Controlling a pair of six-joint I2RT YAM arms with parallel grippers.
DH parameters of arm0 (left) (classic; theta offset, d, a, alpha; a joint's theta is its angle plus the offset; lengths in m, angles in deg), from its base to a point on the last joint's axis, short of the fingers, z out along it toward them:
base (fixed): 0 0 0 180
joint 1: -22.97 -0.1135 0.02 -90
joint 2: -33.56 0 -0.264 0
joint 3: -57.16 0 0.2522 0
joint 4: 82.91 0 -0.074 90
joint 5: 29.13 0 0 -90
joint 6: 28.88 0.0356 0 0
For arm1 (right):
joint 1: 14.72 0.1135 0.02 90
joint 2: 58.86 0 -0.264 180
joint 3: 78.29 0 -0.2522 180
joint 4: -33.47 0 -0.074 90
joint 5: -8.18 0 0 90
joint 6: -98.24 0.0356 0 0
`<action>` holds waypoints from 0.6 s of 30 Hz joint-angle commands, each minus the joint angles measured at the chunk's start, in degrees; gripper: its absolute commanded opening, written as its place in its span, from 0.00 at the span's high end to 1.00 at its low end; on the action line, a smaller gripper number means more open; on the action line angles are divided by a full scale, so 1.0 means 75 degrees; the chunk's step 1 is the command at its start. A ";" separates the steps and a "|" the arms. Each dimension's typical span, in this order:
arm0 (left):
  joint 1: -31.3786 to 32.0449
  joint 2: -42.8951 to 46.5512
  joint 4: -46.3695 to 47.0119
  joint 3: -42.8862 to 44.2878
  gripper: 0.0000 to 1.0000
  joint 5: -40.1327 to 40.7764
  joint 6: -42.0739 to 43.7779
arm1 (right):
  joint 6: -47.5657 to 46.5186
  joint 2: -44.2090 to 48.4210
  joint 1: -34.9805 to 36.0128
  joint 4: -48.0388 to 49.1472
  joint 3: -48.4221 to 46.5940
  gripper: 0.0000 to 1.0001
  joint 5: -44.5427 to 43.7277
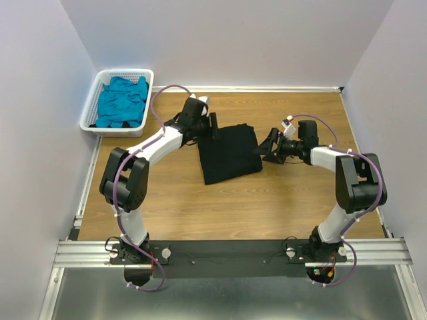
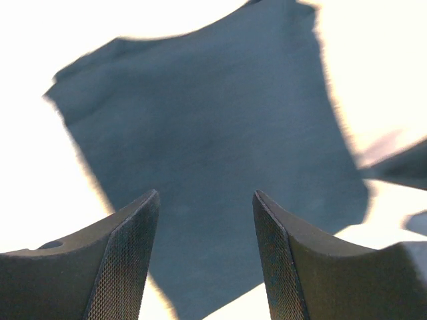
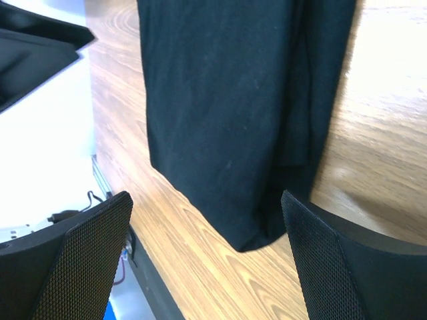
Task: Fold and stack the t-shirts
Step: Fold the tshirt
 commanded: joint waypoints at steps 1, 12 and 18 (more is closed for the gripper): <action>0.0411 -0.0249 -0.0071 0.0718 0.34 -0.0007 0.0022 | 0.0435 -0.0296 0.0102 0.0634 0.0116 0.00 0.0257; 0.0834 -0.1938 0.0492 0.1376 0.37 -0.0464 -0.0224 | 0.0647 -0.0999 0.0301 0.0916 -0.0224 0.00 0.1042; 0.0974 -0.2360 0.0550 0.1353 0.37 -0.0465 -0.0224 | 0.0635 -0.0894 0.0348 0.0963 -0.0375 0.00 0.1265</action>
